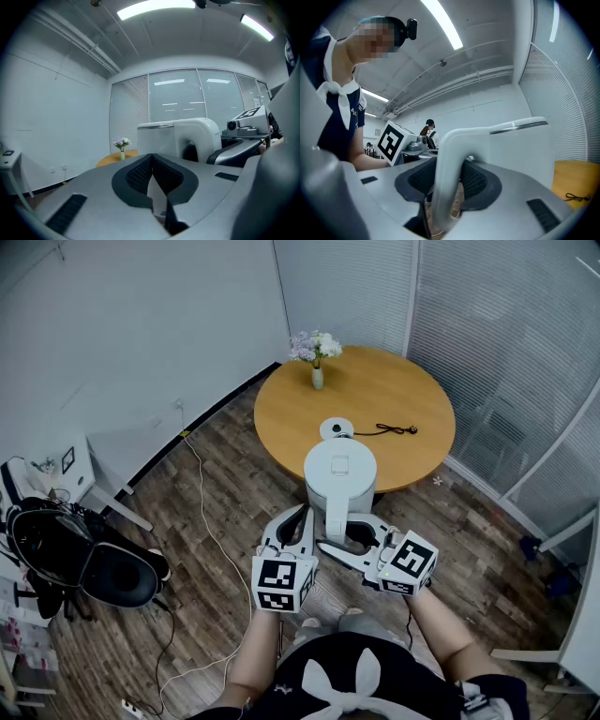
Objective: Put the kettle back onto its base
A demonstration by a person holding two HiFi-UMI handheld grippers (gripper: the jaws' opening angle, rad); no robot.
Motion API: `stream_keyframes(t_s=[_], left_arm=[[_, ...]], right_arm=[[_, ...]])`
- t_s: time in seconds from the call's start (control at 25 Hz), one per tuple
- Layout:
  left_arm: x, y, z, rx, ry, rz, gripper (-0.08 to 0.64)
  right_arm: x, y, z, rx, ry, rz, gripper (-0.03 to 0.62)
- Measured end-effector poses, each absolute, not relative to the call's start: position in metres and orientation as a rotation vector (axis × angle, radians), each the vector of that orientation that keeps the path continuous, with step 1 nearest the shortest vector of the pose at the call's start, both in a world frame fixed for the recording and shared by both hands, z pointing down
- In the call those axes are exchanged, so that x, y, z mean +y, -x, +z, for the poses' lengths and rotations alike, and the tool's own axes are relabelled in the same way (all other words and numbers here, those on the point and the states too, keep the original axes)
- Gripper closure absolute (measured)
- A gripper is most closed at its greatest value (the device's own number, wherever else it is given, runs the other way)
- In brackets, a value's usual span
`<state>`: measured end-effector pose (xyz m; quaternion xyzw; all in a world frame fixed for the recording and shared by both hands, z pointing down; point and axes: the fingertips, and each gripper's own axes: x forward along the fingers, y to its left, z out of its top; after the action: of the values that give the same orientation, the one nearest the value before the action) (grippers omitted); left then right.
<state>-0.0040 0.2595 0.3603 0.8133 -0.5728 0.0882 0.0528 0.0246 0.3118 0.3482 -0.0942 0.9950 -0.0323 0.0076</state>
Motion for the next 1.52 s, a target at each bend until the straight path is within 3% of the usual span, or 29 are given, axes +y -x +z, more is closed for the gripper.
stream_keyframes(t_s=[0.88, 1.52], left_arm=[[0.241, -0.042, 0.382, -1.861, -2.351, 0.309, 0.534], [0.157, -0.022, 0.405, -1.792, -2.35, 0.311, 0.534]], right_arm=[[0.294, -0.073, 0.374, 3.138, 0.089, -0.171, 0.422], [0.207, -0.055, 0.394, 3.139, 0.181, -0.269, 0.422]])
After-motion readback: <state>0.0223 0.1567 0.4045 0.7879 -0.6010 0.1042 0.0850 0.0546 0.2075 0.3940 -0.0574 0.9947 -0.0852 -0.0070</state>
